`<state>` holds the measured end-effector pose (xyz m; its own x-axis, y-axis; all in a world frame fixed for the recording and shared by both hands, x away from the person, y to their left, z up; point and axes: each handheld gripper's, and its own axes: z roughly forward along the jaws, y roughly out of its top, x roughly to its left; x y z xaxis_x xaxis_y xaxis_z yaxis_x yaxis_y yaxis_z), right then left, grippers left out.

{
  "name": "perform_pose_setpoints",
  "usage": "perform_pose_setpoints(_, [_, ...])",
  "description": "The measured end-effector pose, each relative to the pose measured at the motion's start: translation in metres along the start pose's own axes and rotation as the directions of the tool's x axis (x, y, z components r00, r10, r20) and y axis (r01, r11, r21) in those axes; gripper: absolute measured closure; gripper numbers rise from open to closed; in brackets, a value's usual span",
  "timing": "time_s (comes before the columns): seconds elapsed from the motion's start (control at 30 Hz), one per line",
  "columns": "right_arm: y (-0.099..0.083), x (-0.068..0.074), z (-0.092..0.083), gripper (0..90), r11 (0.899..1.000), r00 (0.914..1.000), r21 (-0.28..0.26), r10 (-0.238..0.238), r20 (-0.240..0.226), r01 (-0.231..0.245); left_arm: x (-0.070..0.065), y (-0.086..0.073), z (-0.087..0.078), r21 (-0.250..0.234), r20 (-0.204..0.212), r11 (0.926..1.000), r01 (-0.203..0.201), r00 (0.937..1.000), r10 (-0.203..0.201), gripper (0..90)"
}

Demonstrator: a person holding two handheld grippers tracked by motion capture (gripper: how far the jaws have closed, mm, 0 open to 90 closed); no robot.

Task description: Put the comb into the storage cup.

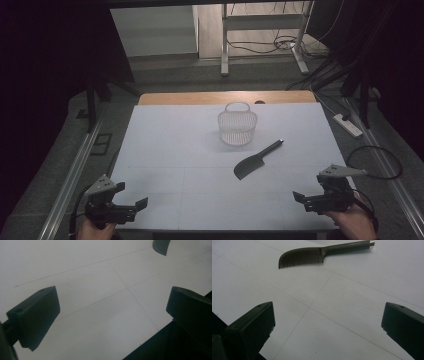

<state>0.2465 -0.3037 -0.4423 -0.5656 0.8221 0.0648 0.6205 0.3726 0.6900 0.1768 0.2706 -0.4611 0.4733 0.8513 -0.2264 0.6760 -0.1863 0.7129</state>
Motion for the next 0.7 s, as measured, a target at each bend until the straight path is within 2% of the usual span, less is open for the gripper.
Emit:
perform_pose_setpoints(0.27, [0.007, 0.000, 0.002, 0.0, 1.000, 0.9995, 0.009, -0.013, -0.029, 0.014, 0.000, 0.000, 0.000, 0.001, 0.000, 1.0000, 0.001, 1.0000, -0.001, 0.0])
perform_pose_setpoints(0.47, [0.016, 0.002, 0.007, 0.0, 0.999, 0.9984, 0.007, -0.052, -0.023, 0.052, 0.000, 0.000, 0.000, -0.001, 0.000, 1.0000, 0.005, 1.0000, -0.005, 0.0])
perform_pose_setpoints(0.7, [0.019, -0.002, 0.011, 0.0, 1.000, 0.9993, 0.005, -0.031, -0.020, 0.031, 0.001, 0.000, 0.000, 0.000, 0.002, 1.0000, 0.006, 1.0000, -0.006, 0.0])
